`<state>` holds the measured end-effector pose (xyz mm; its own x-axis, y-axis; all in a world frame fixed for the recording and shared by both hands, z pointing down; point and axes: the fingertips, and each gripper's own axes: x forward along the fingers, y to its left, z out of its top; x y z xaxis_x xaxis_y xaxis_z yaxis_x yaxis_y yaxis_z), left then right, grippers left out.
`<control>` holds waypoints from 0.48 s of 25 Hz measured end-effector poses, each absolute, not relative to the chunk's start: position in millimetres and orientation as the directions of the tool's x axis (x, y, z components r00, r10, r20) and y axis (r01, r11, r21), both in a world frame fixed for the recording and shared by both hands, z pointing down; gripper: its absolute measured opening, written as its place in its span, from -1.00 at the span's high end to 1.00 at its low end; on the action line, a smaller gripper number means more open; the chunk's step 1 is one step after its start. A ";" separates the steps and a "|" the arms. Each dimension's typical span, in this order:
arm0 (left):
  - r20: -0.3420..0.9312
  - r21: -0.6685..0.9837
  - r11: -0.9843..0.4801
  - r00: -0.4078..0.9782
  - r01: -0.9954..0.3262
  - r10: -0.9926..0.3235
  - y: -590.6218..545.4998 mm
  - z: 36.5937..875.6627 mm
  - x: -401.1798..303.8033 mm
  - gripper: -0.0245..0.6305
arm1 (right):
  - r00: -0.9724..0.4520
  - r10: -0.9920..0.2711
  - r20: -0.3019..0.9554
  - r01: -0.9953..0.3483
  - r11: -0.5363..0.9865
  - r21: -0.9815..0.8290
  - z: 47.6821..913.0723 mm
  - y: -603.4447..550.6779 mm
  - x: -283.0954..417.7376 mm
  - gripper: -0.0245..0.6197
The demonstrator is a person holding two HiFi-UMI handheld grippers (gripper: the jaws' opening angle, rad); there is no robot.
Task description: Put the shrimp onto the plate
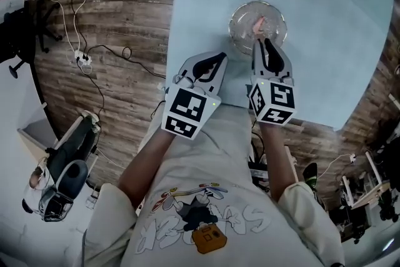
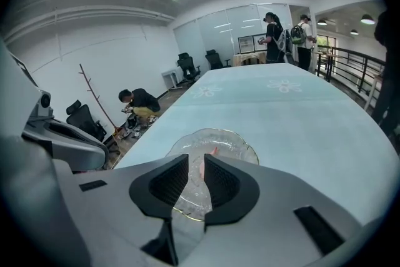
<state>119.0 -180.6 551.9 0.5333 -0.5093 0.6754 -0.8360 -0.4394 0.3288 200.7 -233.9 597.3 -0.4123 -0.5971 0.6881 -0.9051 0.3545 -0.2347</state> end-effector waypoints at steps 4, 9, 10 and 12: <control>0.661 0.332 -0.460 0.551 -0.823 -0.510 -175.7 540.4 113.7 0.90 | -0.398 -0.626 0.670 -0.915 0.330 -0.234 581.3 -226.2 197.7 0.63; 0.627 0.334 -0.496 0.582 -0.802 -0.519 -167.4 515.2 103.9 0.90 | -0.378 -0.673 0.636 -0.926 0.292 -0.241 549.9 -213.6 188.9 0.63; 0.618 0.336 -0.505 0.590 -0.795 -0.519 -165.4 510.4 101.8 0.90 | -0.373 -0.681 0.630 -0.928 0.290 -0.235 543.8 -210.7 186.5 0.63; 0.603 0.335 -0.527 0.607 -0.781 -0.517 -161.1 503.4 98.4 0.90 | -0.363 -0.701 0.614 -0.932 0.287 -0.223 532.5 -204.4 182.0 0.63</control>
